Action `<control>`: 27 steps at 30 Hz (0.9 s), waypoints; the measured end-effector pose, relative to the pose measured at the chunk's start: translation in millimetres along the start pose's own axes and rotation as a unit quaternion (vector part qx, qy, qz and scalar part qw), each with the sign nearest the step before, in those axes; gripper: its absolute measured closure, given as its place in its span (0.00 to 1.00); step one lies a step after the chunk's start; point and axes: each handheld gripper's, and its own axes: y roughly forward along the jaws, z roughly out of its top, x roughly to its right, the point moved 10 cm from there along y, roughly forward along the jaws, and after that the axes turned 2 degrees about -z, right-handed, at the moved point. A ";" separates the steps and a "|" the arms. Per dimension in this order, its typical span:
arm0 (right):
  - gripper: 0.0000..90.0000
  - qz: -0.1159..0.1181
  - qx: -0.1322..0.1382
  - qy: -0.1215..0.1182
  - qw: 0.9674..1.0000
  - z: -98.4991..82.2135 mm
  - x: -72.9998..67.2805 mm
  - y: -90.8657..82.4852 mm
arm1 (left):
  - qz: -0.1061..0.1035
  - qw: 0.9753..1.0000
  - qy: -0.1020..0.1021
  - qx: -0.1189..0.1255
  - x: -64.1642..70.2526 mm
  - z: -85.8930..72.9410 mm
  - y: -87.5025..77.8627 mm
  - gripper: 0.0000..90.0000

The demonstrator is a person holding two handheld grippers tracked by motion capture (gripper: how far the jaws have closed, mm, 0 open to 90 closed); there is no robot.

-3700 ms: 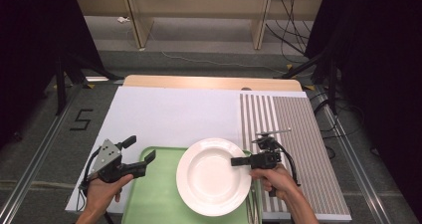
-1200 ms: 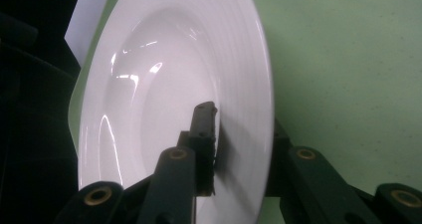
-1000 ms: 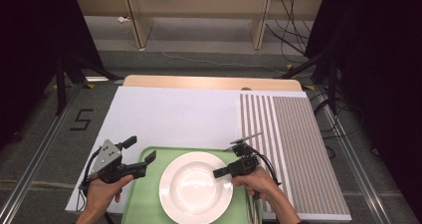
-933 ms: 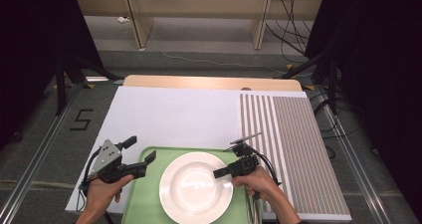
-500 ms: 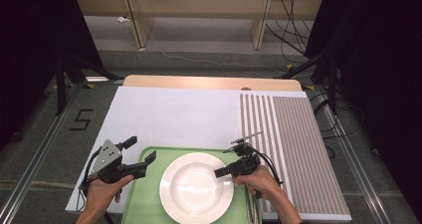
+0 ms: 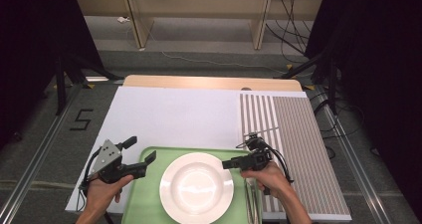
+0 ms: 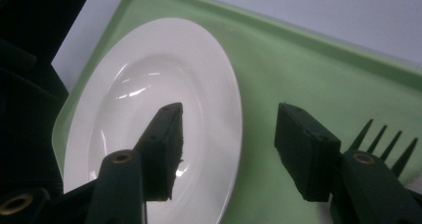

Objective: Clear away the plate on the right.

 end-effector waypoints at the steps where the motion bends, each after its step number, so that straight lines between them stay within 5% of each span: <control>1: 0.50 -0.004 0.005 -0.006 1.000 1.0 0.8 -1.8 | 0.000 1.000 0.000 0.001 -0.1 0.1 0.0 0.19; 2: 0.50 -0.006 0.003 0.005 1.000 0.7 -0.8 -4.7 | -0.001 1.000 -0.001 0.001 0.0 0.0 0.1 0.19; 11: 0.41 -0.002 0.038 -0.026 0.999 6.6 -0.8 -12.9 | -0.001 1.000 0.001 0.000 0.0 0.2 -0.2 0.19; 18: 0.39 -0.020 0.060 -0.059 0.996 9.8 -0.9 -22.2 | 0.000 1.000 0.001 0.000 -0.1 0.2 -0.3 0.19; 27: 0.32 -0.046 0.095 -0.070 0.992 13.9 0.9 -36.3 | -0.002 1.000 0.000 0.004 0.0 1.0 0.1 0.19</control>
